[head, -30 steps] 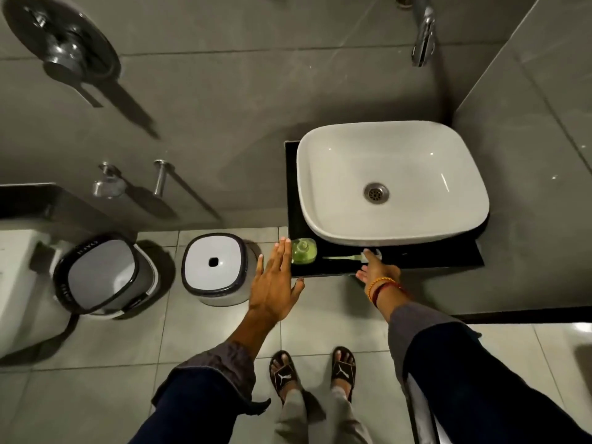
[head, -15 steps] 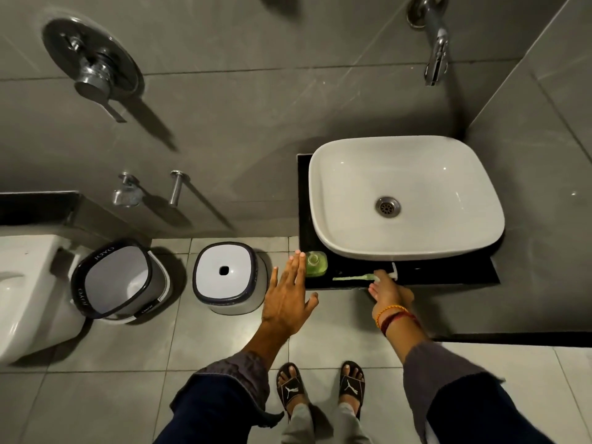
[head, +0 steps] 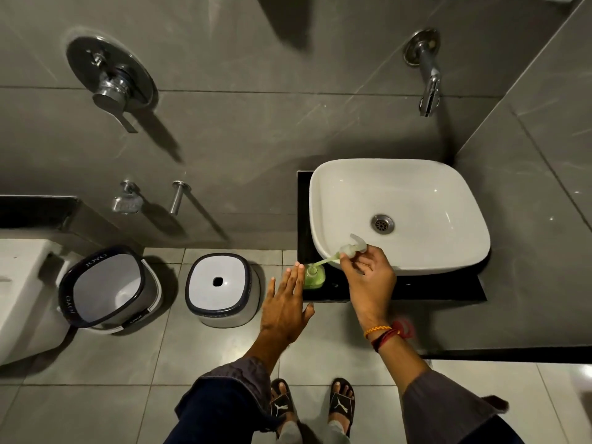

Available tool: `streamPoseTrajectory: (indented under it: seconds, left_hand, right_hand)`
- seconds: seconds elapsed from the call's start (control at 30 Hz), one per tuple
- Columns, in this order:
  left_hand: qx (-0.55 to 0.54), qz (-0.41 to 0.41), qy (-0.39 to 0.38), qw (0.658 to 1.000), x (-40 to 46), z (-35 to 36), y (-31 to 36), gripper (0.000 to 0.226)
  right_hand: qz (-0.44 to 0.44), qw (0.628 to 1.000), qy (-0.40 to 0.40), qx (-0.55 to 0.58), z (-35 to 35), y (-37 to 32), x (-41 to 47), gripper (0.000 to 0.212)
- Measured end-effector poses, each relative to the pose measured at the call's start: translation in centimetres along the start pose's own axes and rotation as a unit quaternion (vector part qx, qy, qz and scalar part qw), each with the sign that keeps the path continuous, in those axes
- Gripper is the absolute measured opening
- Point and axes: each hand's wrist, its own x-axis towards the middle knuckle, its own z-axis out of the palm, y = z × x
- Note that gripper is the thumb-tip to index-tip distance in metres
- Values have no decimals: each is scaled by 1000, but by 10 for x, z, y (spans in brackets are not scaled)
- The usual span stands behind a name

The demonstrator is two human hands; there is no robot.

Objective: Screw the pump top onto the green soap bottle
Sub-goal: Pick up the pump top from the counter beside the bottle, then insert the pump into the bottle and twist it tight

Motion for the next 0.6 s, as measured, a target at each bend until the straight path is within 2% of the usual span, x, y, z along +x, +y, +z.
streamPoseTrajectory:
  seconds: [0.13, 0.33, 0.6]
  left_hand:
    - [-3, -2, -3, 1000, 1, 0, 0, 89]
    - [-9, 0, -3, 1000, 1, 1, -1, 89]
    - [-11, -4, 3, 1000, 2, 2, -1, 88]
  right_hand:
    - [-20, 995, -18, -95, 9, 5, 1, 36]
    - [-35, 984, -59, -166, 23, 16, -1, 35]
    - [-79, 934, -177, -302, 37, 38, -9, 25]
